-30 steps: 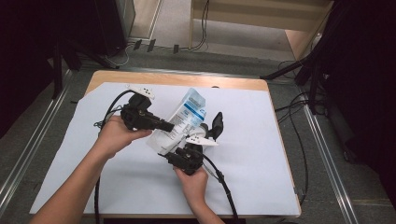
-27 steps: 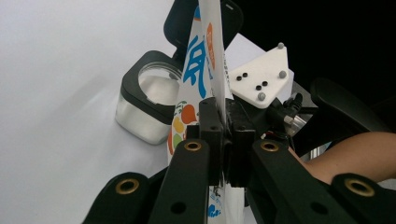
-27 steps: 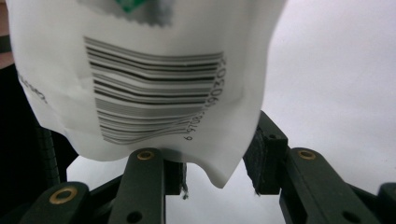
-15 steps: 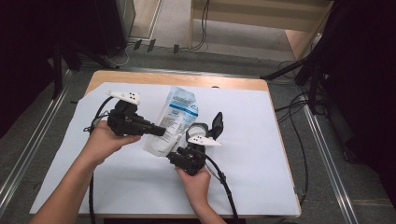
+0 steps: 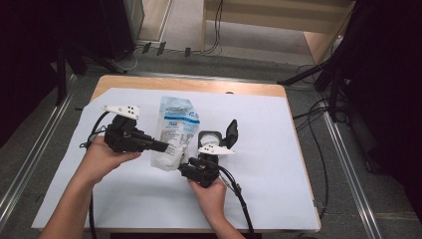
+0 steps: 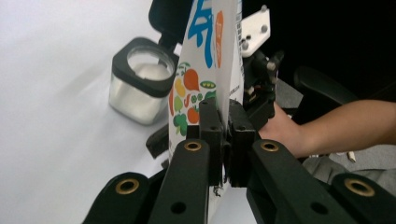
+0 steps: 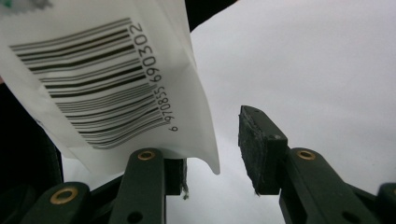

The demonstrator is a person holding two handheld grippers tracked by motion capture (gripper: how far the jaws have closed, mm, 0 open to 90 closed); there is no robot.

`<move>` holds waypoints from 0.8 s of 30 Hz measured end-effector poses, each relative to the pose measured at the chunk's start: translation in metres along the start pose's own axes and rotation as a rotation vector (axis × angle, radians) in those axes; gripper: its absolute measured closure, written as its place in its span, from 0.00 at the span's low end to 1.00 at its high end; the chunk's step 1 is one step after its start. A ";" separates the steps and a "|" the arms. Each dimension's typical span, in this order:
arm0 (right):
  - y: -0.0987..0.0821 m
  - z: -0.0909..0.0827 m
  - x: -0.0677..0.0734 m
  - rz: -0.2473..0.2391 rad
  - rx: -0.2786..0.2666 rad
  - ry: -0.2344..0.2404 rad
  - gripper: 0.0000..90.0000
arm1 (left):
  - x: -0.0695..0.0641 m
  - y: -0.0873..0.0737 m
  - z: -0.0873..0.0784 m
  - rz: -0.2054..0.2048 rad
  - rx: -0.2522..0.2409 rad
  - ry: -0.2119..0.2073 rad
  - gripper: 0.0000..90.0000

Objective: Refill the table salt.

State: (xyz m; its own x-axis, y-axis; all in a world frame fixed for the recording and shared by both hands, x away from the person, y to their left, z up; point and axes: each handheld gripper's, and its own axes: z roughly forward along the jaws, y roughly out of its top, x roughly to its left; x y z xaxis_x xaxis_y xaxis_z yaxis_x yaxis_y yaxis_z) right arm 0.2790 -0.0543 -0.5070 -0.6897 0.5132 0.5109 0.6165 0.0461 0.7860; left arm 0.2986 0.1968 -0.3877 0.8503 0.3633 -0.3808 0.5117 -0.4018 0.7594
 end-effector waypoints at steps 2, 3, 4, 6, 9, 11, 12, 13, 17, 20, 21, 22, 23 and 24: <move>0.001 0.000 -0.001 -0.010 0.009 -0.005 0.71 | 0.002 -0.001 -0.001 -0.005 0.014 -0.008 0.99; 0.001 -0.001 0.000 -0.013 0.013 -0.008 0.71 | 0.002 -0.002 -0.001 -0.011 0.017 -0.010 0.99; 0.002 -0.002 0.000 -0.015 0.017 -0.009 0.71 | 0.002 -0.003 -0.001 -0.011 0.020 -0.013 0.99; 0.003 -0.003 -0.001 -0.019 0.027 -0.012 0.71 | 0.003 -0.005 -0.001 -0.010 0.028 -0.013 0.99; 0.003 -0.004 -0.001 -0.025 0.039 -0.014 0.71 | 0.004 -0.008 -0.001 -0.025 0.021 -0.027 1.00; 0.003 -0.004 0.000 -0.032 0.049 -0.015 0.71 | 0.005 -0.009 -0.001 -0.029 0.006 -0.014 1.00; 0.003 -0.005 0.000 -0.036 0.052 -0.010 0.70 | 0.005 -0.010 -0.002 -0.034 0.005 -0.017 1.00; 0.004 -0.005 0.000 -0.039 0.059 -0.009 0.70 | 0.005 -0.010 -0.002 -0.034 0.001 -0.015 1.00; 0.004 -0.008 0.001 -0.056 0.086 -0.011 0.70 | 0.005 -0.010 -0.005 -0.033 -0.012 -0.003 1.00; 0.004 -0.010 0.001 -0.071 0.108 -0.016 0.69 | 0.008 -0.012 -0.008 -0.049 -0.019 0.043 1.00; 0.004 -0.012 0.001 -0.071 0.111 -0.018 0.69 | 0.009 -0.013 -0.009 -0.056 -0.019 0.052 1.00; 0.005 -0.014 0.001 -0.081 0.118 -0.018 0.69 | 0.011 -0.014 -0.010 -0.062 -0.024 0.066 1.00; 0.005 -0.016 0.001 -0.087 0.121 -0.019 0.69 | 0.013 -0.015 -0.011 -0.065 -0.027 0.082 1.00; 0.005 -0.018 0.001 -0.093 0.126 -0.020 0.69 | 0.015 -0.016 -0.012 -0.071 -0.027 0.098 1.00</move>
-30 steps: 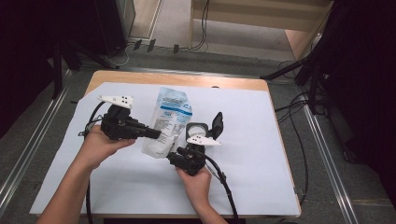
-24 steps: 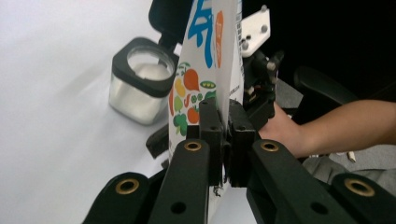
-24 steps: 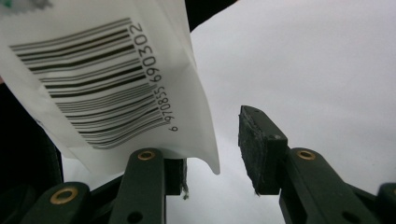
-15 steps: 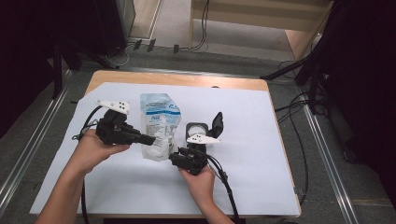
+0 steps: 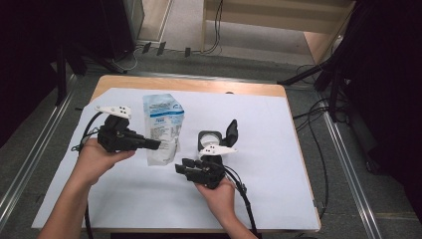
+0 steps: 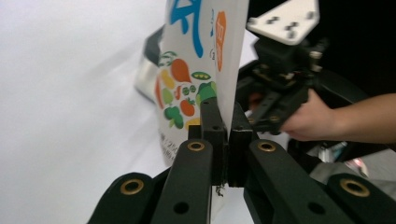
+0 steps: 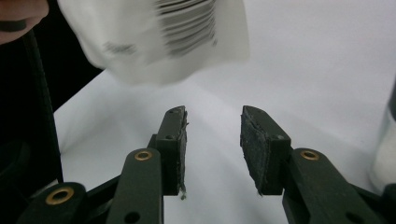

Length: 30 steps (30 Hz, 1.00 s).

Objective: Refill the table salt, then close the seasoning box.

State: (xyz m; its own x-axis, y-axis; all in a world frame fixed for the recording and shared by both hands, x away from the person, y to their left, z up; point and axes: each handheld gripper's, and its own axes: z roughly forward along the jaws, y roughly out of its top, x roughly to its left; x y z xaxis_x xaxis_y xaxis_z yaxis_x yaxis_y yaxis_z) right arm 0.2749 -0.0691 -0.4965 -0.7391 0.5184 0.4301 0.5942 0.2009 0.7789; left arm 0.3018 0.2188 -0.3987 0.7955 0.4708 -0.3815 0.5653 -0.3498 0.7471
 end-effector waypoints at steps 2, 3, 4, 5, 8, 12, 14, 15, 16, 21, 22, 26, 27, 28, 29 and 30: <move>0.000 -0.005 -0.001 -0.010 0.008 0.001 0.69 | 0.005 -0.003 -0.001 -0.015 -0.010 0.034 1.00; 0.000 -0.008 -0.002 -0.014 0.012 -0.003 0.68 | 0.007 -0.004 -0.001 -0.021 -0.011 0.042 1.00; 0.000 -0.010 -0.003 -0.015 0.012 -0.005 0.68 | 0.010 -0.005 -0.001 -0.032 -0.016 0.044 1.00; -0.001 -0.013 -0.005 -0.016 0.014 -0.002 0.68 | 0.013 -0.006 -0.002 -0.040 -0.020 0.051 1.00; -0.002 -0.021 -0.009 -0.022 0.020 -0.011 0.68 | 0.019 -0.010 -0.002 -0.070 -0.031 0.080 1.00; -0.004 -0.034 -0.015 -0.043 0.033 -0.025 0.67 | 0.026 -0.012 -0.002 -0.091 -0.035 0.113 1.00; -0.004 -0.040 -0.019 -0.047 0.029 -0.027 0.67 | 0.030 -0.013 0.000 -0.101 -0.039 0.119 1.00; -0.004 -0.042 -0.020 -0.041 0.034 -0.024 0.67 | 0.032 -0.013 0.001 -0.104 -0.039 0.122 1.00; -0.004 -0.045 -0.022 -0.038 0.033 -0.028 0.67 | 0.033 -0.013 0.001 -0.109 -0.038 0.127 1.00; -0.006 -0.057 -0.029 -0.050 0.036 -0.050 0.66 | 0.043 -0.011 0.004 -0.121 -0.055 0.137 1.00; -0.006 -0.059 -0.030 -0.047 0.038 -0.053 0.66 | 0.046 -0.011 0.004 -0.128 -0.059 0.149 1.00; -0.006 -0.069 -0.035 -0.057 0.035 -0.072 0.66 | 0.056 -0.011 0.003 -0.141 -0.075 0.171 1.00; -0.007 -0.072 -0.036 -0.053 0.035 -0.076 0.66 | 0.059 -0.010 0.003 -0.151 -0.082 0.178 1.00; -0.007 -0.075 -0.037 -0.051 0.034 -0.077 0.66 | 0.063 -0.010 0.002 -0.152 -0.086 0.188 1.00; -0.007 -0.077 -0.038 -0.048 0.034 -0.082 0.66 | 0.066 -0.009 0.002 -0.157 -0.087 0.206 1.00; -0.007 -0.079 -0.039 -0.052 0.031 -0.083 0.66 | 0.069 -0.009 0.002 -0.161 -0.084 0.218 1.00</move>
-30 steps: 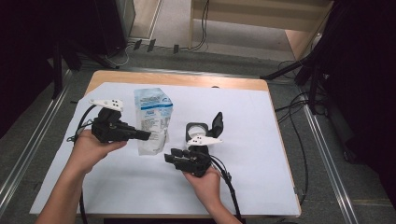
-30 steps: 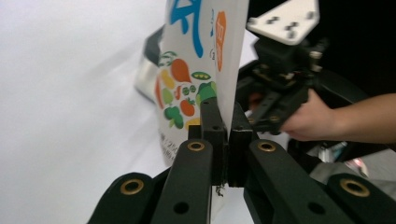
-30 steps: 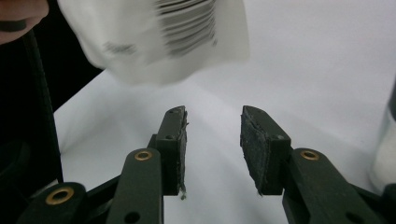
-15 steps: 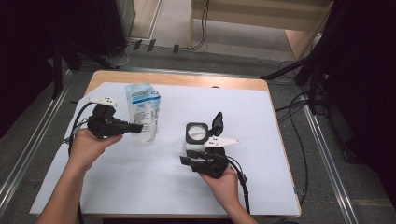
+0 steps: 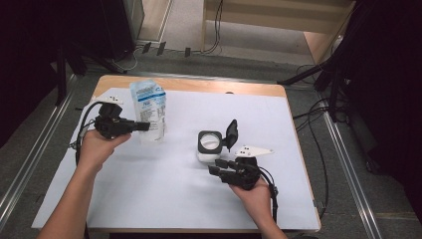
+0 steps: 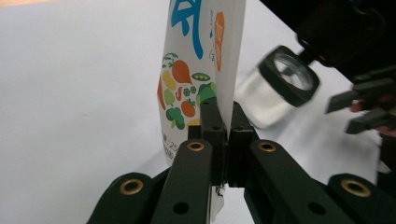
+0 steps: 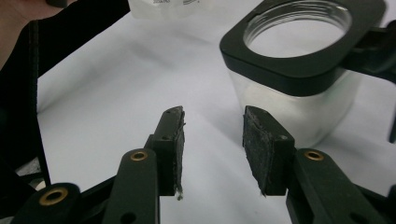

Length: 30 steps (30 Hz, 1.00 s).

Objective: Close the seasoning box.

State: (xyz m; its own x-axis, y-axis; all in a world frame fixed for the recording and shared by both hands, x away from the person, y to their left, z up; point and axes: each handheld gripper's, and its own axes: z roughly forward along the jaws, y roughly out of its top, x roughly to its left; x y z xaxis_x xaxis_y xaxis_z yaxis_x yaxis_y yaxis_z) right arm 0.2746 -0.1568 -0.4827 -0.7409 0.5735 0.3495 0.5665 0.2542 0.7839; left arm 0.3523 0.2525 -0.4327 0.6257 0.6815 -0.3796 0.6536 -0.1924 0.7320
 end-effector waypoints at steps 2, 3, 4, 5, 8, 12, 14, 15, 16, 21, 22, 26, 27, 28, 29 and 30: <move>-0.001 -0.004 -0.003 0.007 0.000 -0.005 0.66 | 0.005 0.001 0.002 0.004 -0.010 0.025 1.00; -0.001 -0.005 -0.005 0.010 -0.001 -0.008 0.66 | 0.008 0.000 0.003 -0.002 -0.014 0.029 1.00; -0.002 -0.007 -0.007 0.017 -0.006 -0.010 0.66 | 0.011 0.000 0.005 -0.006 -0.017 0.038 1.00; -0.002 -0.008 -0.009 0.023 -0.010 -0.012 0.66 | 0.013 -0.001 0.007 -0.002 -0.012 0.053 1.00; -0.002 -0.009 -0.012 0.023 -0.016 -0.024 0.67 | 0.017 -0.005 0.014 0.006 -0.009 0.080 1.00; -0.004 -0.009 -0.014 0.020 -0.009 -0.035 0.67 | 0.020 -0.007 0.022 0.021 -0.008 0.105 1.00; -0.005 -0.009 -0.015 0.024 -0.004 -0.036 0.67 | 0.021 -0.008 0.026 0.021 0.004 0.110 1.00; -0.006 -0.008 -0.016 0.026 -0.004 -0.038 0.67 | 0.021 -0.009 0.028 0.025 0.011 0.114 1.00; -0.006 -0.008 -0.016 0.032 -0.006 -0.036 0.67 | 0.022 -0.011 0.030 0.029 0.014 0.111 1.00; -0.007 -0.011 -0.019 0.051 -0.010 -0.041 0.67 | 0.023 -0.017 0.029 0.012 0.004 0.096 1.00; -0.007 -0.011 -0.020 0.053 -0.014 -0.039 0.67 | 0.023 -0.020 0.028 0.011 0.005 0.098 0.99; -0.007 -0.011 -0.022 0.049 -0.014 -0.044 0.67 | 0.024 -0.027 0.027 0.013 0.020 0.093 0.98; -0.007 -0.010 -0.022 0.046 -0.013 -0.048 0.67 | 0.024 -0.029 0.027 0.015 0.026 0.090 0.98; -0.007 -0.010 -0.022 0.044 -0.010 -0.052 0.67 | 0.023 -0.029 0.027 0.013 0.023 0.097 0.97; -0.007 -0.009 -0.022 0.044 -0.007 -0.053 0.67 | 0.024 -0.030 0.027 0.010 0.019 0.089 0.96; -0.007 -0.009 -0.023 0.040 -0.011 -0.054 0.67 | 0.024 -0.031 0.027 0.008 0.017 0.088 0.96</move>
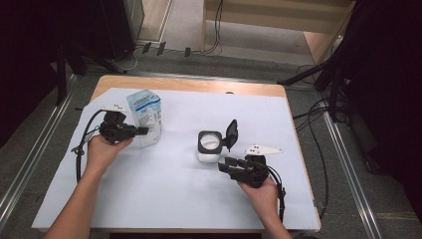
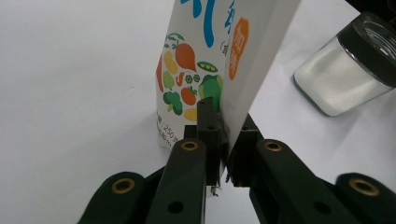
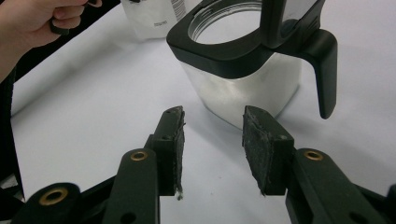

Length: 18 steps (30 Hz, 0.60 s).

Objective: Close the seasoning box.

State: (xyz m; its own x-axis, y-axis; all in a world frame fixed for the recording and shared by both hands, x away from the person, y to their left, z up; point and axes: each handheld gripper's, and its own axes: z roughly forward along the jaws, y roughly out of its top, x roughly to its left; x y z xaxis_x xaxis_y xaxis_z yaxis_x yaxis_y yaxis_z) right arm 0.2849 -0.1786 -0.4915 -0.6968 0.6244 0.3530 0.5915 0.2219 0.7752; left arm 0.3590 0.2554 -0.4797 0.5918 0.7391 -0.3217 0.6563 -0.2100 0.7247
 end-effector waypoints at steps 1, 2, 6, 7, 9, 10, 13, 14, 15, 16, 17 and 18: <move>0.000 0.000 0.000 0.002 0.000 -0.001 0.67 | 0.000 -0.001 0.000 0.002 -0.001 -0.001 0.95; 0.000 0.001 -0.001 0.004 -0.002 -0.004 0.67 | -0.001 -0.001 0.001 -0.004 -0.001 -0.004 0.94; 0.001 0.000 -0.001 0.012 -0.008 0.000 0.67 | -0.002 -0.001 0.001 0.003 0.000 -0.007 0.90; 0.001 0.000 -0.001 0.008 -0.009 -0.002 0.67 | -0.003 -0.002 0.001 0.000 -0.001 -0.007 0.88; 0.002 -0.001 -0.001 0.000 -0.007 -0.006 0.67 | -0.004 -0.002 0.001 0.010 0.010 0.000 0.86; 0.002 -0.001 -0.002 0.004 -0.007 -0.005 0.67 | -0.004 -0.001 0.002 0.011 0.010 0.004 0.85; 0.002 -0.001 -0.002 -0.004 -0.005 -0.010 0.67 | -0.005 -0.001 0.002 0.009 0.008 0.005 0.82; 0.002 -0.001 -0.002 -0.007 -0.004 -0.011 0.67 | -0.005 -0.001 0.002 0.012 0.004 0.009 0.81; 0.002 -0.001 -0.002 -0.007 -0.002 -0.012 0.67 | -0.006 -0.001 0.002 0.010 0.003 0.006 0.79; 0.002 -0.001 -0.002 -0.009 -0.003 -0.012 0.67 | -0.006 -0.001 0.002 0.009 -0.001 0.001 0.78; 0.002 -0.001 -0.002 -0.008 -0.004 -0.013 0.67 | -0.007 -0.001 0.002 0.009 -0.001 0.000 0.77; 0.002 -0.001 -0.002 -0.006 -0.005 -0.015 0.67 | -0.007 -0.001 0.001 0.011 -0.003 0.002 0.76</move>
State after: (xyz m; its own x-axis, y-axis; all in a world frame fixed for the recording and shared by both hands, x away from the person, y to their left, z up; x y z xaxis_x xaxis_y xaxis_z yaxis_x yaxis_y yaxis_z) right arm 0.2871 -0.1803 -0.4899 -0.6939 0.6346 0.3404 0.5856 0.2222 0.7795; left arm 0.3548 0.2495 -0.4788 0.5981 0.7379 -0.3126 0.6484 -0.2163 0.7299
